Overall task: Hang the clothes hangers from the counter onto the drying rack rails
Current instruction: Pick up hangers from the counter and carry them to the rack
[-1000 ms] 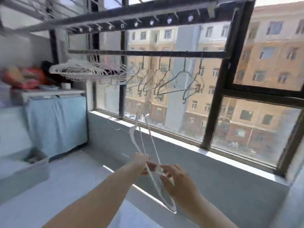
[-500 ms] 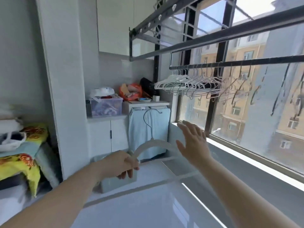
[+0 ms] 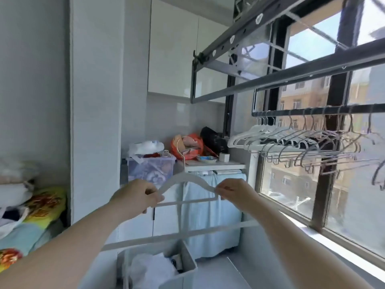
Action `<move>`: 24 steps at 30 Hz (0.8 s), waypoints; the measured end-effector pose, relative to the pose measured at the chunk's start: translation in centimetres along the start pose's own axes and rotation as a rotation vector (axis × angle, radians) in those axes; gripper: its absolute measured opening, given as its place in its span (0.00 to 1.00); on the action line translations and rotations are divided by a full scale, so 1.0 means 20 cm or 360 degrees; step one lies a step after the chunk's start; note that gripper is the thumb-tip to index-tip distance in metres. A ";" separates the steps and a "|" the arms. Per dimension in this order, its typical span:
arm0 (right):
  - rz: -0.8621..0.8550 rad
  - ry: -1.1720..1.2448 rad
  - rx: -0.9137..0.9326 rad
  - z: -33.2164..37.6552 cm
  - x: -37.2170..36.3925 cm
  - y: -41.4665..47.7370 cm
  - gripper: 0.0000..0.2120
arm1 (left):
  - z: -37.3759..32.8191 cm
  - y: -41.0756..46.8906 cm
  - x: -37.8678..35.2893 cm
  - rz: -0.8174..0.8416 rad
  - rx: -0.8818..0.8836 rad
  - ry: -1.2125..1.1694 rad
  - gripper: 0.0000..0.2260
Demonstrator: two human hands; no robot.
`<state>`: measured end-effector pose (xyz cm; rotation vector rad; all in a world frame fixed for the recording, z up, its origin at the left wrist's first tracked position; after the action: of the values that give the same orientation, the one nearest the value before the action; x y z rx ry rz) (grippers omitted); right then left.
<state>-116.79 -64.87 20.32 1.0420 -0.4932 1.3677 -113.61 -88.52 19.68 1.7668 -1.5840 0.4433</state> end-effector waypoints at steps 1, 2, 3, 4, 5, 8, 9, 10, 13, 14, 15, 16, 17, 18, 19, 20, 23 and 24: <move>-0.0057 0.0018 -0.0008 -0.01 0.00 0.13 0.06 | -0.01 0.12 0.01 -0.0102 -0.0051 0.0039 0.19; -0.0118 -0.0002 -0.0016 -0.02 0.01 0.25 0.08 | -0.01 0.23 0.02 -0.0198 -0.0081 0.0072 0.20; -0.0175 -0.0075 -0.0016 -0.02 0.02 0.36 0.09 | -0.02 0.34 0.03 -0.0280 -0.0110 0.0117 0.21; -0.0228 -0.0176 0.0000 -0.01 0.03 0.47 0.10 | -0.02 0.44 0.04 -0.0333 -0.0128 0.0167 0.21; -0.0294 -0.0268 0.0036 0.01 0.05 0.56 0.11 | -0.02 0.53 0.05 -0.0368 -0.0148 0.0206 0.21; -0.0545 -0.0456 0.0193 0.09 0.13 0.83 0.14 | 0.00 0.82 0.09 -0.0428 -0.0198 0.0232 0.15; -0.0626 -0.0535 0.0227 0.12 0.16 0.92 0.15 | 0.01 0.93 0.10 -0.0457 -0.0228 0.0286 0.13; -0.0704 -0.0665 0.0266 0.16 0.19 0.99 0.16 | 0.03 1.04 0.12 -0.0486 -0.0258 0.0339 0.11; -0.0915 -0.1216 0.0355 0.26 0.25 1.19 0.17 | 0.06 1.35 0.14 -0.0494 -0.0327 0.0318 0.07; -0.0977 -0.1441 0.0369 0.30 0.27 1.25 0.17 | 0.05 1.46 0.15 -0.0488 -0.0368 0.0305 0.07; -0.1037 -0.1670 0.0385 0.34 0.29 1.32 0.17 | 0.05 1.55 0.16 -0.0483 -0.0414 0.0306 0.07; -0.1080 -0.1870 0.0402 0.38 0.30 1.38 0.17 | 0.03 1.64 0.17 -0.0477 -0.0455 0.0315 0.07; -0.1097 -0.2006 0.0404 0.42 0.31 1.43 0.17 | 0.02 1.73 0.18 -0.0476 -0.0501 0.0332 0.07; -0.1085 -0.2094 0.0372 0.45 0.32 1.48 0.17 | 0.00 1.82 0.19 -0.0481 -0.0543 0.0360 0.08; -0.1052 -0.2170 0.0289 0.47 0.33 1.53 0.17 | -0.01 1.90 0.21 -0.0491 -0.0582 0.0386 0.09; -0.1014 -0.2256 0.0161 0.49 0.34 1.57 0.17 | -0.03 1.98 0.22 -0.0496 -0.0616 0.0394 0.11; -0.0910 -0.2367 -0.0284 0.54 0.39 1.63 0.16 | -0.07 2.16 0.22 -0.0465 -0.0678 0.0384 0.14; -0.0882 -0.2327 -0.0370 0.54 0.39 1.64 0.14 | -0.08 2.20 0.20 -0.0449 -0.0682 0.0382 0.14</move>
<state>-143.24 -73.45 42.28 1.6958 -1.2403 -0.1393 -154.91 -90.03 35.67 1.5095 -1.1388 0.1556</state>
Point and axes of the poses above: each hand's wrist, its own y-axis towards the middle knuckle, its own x-axis out of the back of the hand, z = x × y, the point moved 1 cm from there along y, towards the middle knuckle, and after that the axes turned 8 degrees about -y, right-handed, at the moved point
